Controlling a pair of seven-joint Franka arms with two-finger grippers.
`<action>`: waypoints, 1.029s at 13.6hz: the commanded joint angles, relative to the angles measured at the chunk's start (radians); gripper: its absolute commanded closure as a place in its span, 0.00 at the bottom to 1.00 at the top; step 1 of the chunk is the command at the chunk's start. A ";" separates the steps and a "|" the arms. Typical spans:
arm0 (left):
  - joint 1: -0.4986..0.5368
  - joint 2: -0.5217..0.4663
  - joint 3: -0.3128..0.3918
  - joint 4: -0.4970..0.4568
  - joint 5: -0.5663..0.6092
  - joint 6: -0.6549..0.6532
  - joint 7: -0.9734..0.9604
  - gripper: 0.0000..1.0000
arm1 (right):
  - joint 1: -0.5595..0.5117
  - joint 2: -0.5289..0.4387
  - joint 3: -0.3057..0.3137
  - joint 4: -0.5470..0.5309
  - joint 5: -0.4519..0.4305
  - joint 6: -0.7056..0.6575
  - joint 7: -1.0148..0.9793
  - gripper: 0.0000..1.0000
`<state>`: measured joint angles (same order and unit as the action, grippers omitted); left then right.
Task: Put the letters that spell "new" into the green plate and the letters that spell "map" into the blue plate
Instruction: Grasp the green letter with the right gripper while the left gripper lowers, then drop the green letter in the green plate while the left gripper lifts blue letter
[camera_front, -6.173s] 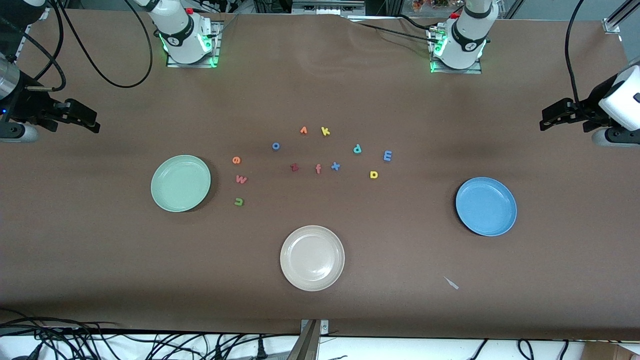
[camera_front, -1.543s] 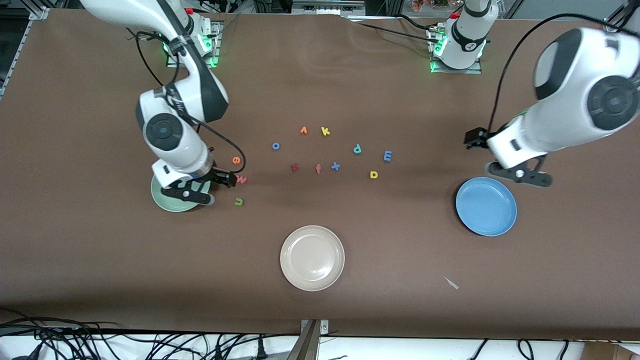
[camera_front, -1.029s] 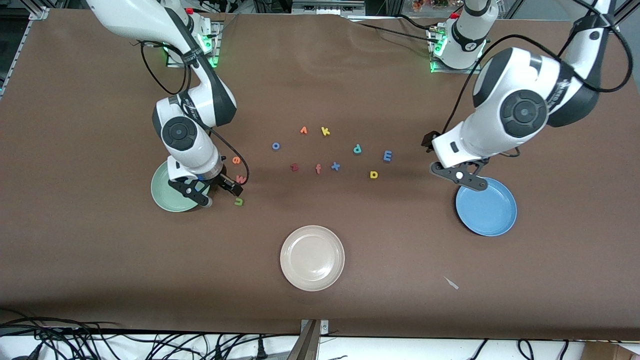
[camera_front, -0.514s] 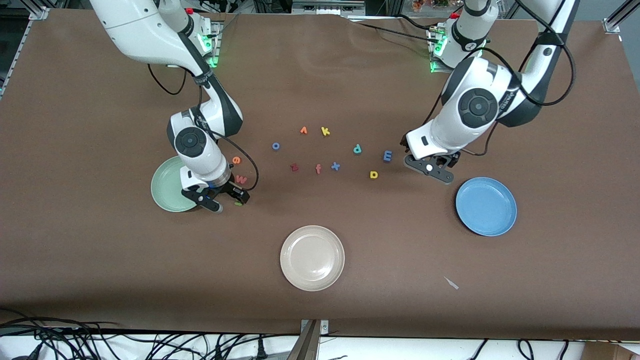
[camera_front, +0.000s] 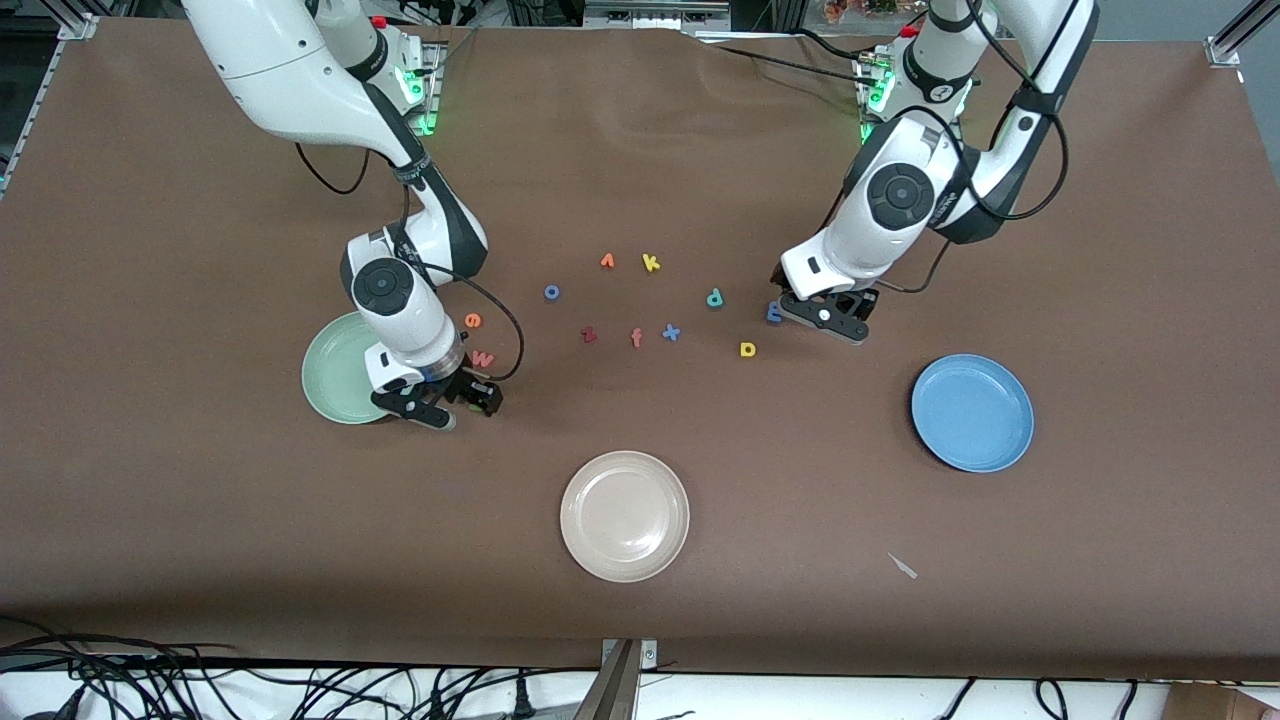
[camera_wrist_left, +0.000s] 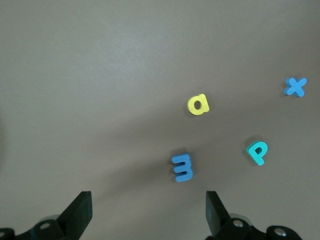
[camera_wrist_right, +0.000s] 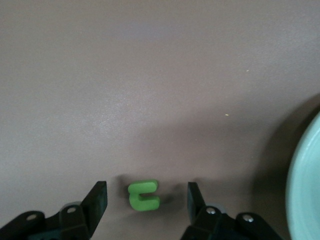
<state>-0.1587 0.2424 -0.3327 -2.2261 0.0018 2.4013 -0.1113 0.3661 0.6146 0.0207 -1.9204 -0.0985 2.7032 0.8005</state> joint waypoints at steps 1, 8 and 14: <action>-0.051 0.069 0.004 -0.007 -0.006 0.082 -0.066 0.00 | -0.001 0.024 0.002 0.012 -0.015 0.021 -0.017 0.27; -0.065 0.192 0.004 0.005 0.164 0.145 -0.220 0.00 | -0.001 0.025 0.002 0.018 -0.015 0.020 -0.039 0.88; -0.082 0.224 0.006 0.036 0.165 0.145 -0.257 0.22 | -0.006 -0.140 -0.082 0.017 -0.014 -0.275 -0.189 0.89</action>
<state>-0.2215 0.4451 -0.3319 -2.2209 0.1370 2.5479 -0.3265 0.3665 0.5732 -0.0255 -1.8845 -0.1013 2.5721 0.6984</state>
